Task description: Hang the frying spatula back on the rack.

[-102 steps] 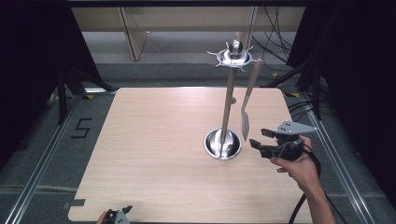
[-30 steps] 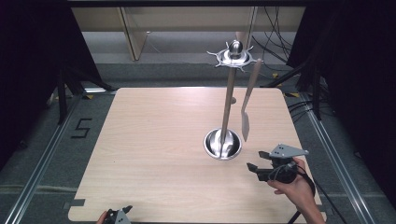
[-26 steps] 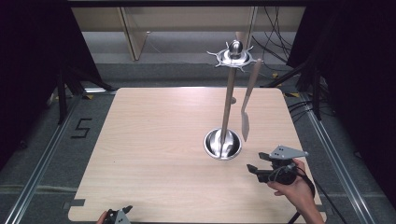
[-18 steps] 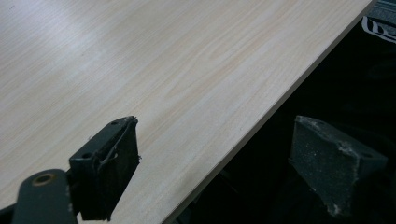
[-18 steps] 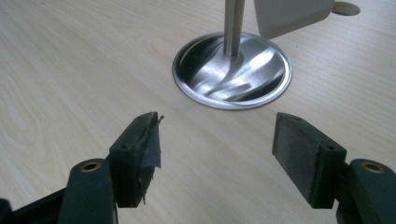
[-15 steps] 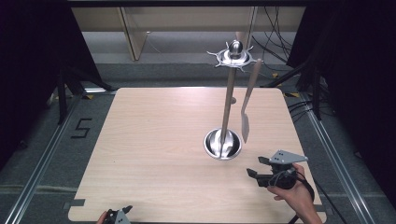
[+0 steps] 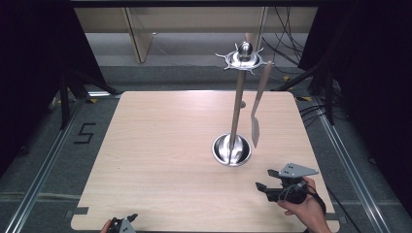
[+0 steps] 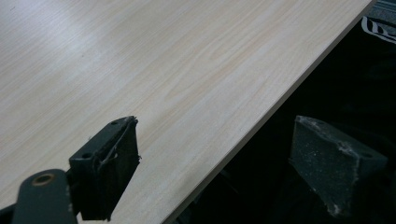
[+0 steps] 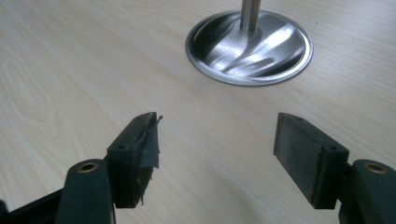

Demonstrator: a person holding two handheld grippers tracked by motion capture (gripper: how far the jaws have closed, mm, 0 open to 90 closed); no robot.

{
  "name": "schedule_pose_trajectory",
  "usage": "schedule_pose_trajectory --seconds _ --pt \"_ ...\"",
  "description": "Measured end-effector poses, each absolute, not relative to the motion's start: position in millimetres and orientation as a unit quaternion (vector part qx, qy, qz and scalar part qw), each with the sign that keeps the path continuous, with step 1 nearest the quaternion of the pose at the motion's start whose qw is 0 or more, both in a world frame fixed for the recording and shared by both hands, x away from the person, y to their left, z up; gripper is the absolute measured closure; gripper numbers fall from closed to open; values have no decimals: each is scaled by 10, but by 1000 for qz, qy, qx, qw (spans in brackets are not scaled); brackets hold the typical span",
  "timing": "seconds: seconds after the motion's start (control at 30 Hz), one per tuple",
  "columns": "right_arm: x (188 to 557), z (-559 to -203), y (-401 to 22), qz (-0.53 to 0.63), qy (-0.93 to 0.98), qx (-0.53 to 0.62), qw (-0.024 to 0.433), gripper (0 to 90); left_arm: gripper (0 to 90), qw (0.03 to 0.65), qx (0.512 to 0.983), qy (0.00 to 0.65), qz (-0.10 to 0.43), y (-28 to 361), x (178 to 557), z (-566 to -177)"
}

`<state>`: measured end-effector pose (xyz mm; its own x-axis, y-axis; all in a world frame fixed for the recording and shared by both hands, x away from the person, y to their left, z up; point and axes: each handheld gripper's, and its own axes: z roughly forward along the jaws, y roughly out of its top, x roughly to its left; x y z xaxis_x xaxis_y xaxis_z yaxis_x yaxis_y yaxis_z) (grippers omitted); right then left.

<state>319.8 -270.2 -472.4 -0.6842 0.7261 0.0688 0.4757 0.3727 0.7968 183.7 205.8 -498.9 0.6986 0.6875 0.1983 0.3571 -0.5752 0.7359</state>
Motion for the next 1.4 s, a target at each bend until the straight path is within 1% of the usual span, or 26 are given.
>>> schedule_pose_trajectory --seconds 0.03,0.07,0.1,0.2,0.3,0.37,0.4,0.43,0.47,0.5,0.53,0.63,0.67,0.7,0.8,0.83,0.87,0.93,0.97,1.0,1.07,1.2,1.33,1.37,1.4 --pt "3186 -4722 -2701 420 816 370 142 318 148 342 856 304 240 2063 1840 -4986" --pt "3183 -4727 -2699 425 815 369 141 317 148 337 858 302 243 2067 1845 -4985" --pt "3162 -4728 -2691 424 811 375 146 314 148 345 854 309 239 2055 1834 -4993" --pt "3139 -4736 -2697 431 811 368 146 303 148 326 870 282 239 2084 1851 -4963" --pt "3101 -4754 -2691 429 814 364 141 285 148 326 870 282 240 2081 1851 -4967" --pt "3089 -4766 -2691 429 817 358 144 279 148 327 870 283 239 2081 1851 -4967" --pt "3065 -4774 -2674 432 814 364 133 275 148 328 863 307 231 2069 1819 -4977" --pt "3078 -4784 -2683 435 819 350 134 272 148 329 861 314 230 2066 1811 -4981" --pt "3050 -4780 -2683 428 816 361 141 269 148 328 861 313 230 2066 1812 -4980" --pt "3024 -4781 -2673 426 815 368 134 267 148 328 861 312 231 2066 1811 -4981" --pt "3031 -4793 -2677 428 818 355 143 267 148 328 861 312 231 2067 1811 -4980" --pt "3003 -4799 -2677 426 819 356 146 266 148 328 861 312 231 2064 1813 -4984" --pt "3002 -4802 -2682 427 821 352 141 264 148 328 862 311 230 2063 1811 -4983" --pt "2982 -4797 -2683 424 820 356 148 264 148 327 862 310 230 2063 1811 -4982" --pt "2958 -4806 -2690 424 821 354 146 263 148 328 861 313 231 2063 1813 -4984" --pt "2921 -4811 -2680 423 818 367 135 263 148 328 861 312 231 2062 1812 -4985" --pt "2937 -4815 -2697 424 821 354 148 263 148 327 862 311 231 2063 1811 -4984" --pt "2925 -4828 -2700 425 823 352 136 262 148 329 861 312 231 2061 1817 -4989" --pt "2916 -4825 -2708 420 824 352 143 262 148 326 862 313 231 2060 1816 -4986" --pt "2873 -4823 -2693 418 818 371 136 261 148 326 862 312 231 2060 1817 -4986" --pt "2885 -4828 -2722 420 822 354 151 260 148 326 862 311 231 2060 1816 -4987" --pt "2831 -4832 -2731 422 819 364 139 257 148 326 863 310 231 2060 1810 -4981" --pt "2808 -4843 -2761 425 819 356 147 257 148 326 863 311 230 2058 1817 -4988" --pt "2783 -4843 -2754 424 815 370 138 257 148 325 863 310 230 2058 1815 -4985" --pt "2795 -4844 -2771 424 818 362 143 257 148 325 864 310 230 2057 1811 -4984"
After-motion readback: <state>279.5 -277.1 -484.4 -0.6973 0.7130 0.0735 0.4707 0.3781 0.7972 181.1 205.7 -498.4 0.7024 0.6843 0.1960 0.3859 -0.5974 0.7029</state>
